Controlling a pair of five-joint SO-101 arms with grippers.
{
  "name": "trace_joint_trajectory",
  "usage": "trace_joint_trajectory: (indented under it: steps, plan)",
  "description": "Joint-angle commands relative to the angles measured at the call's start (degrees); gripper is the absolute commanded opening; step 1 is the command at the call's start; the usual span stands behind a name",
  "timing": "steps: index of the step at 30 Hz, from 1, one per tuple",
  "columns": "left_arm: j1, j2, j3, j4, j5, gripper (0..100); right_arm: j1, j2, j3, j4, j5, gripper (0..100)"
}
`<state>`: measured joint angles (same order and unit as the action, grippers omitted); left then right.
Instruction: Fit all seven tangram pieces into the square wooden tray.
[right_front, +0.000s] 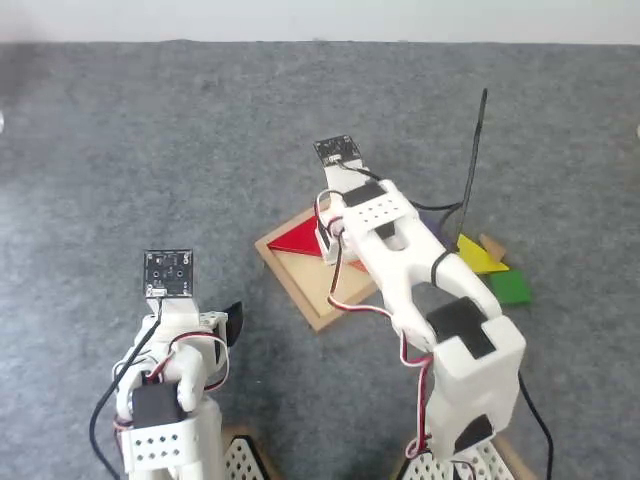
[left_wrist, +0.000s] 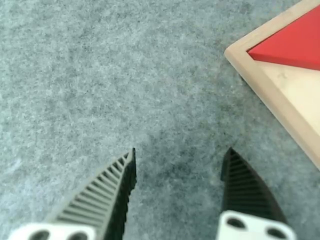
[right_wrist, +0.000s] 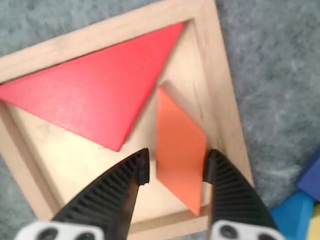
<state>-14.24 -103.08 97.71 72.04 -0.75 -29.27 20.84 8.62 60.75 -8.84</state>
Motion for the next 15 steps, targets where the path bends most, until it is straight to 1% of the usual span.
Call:
trace_joint_trajectory:
  steps: [1,3,9,12,15]
  plan:
    - [-0.1,-1.2,-1.3,0.3,0.4,27,0.1,2.2,-5.7,3.7,-0.2,3.5]
    - [-0.1,-1.2,-1.3,0.3,0.4,27,0.1,3.6,-7.6,5.3,-0.2,0.8]
    - [-0.1,-1.2,-1.3,0.3,0.4,27,-0.2,4.3,-9.1,6.5,-0.2,0.9]
    - [-0.1,-1.2,-1.3,0.3,0.4,27,-0.3,0.7,-9.1,6.5,1.3,0.9]
    - [-0.1,-1.2,-1.3,0.3,0.4,27,-0.3,-6.3,-8.1,6.6,1.3,0.9]
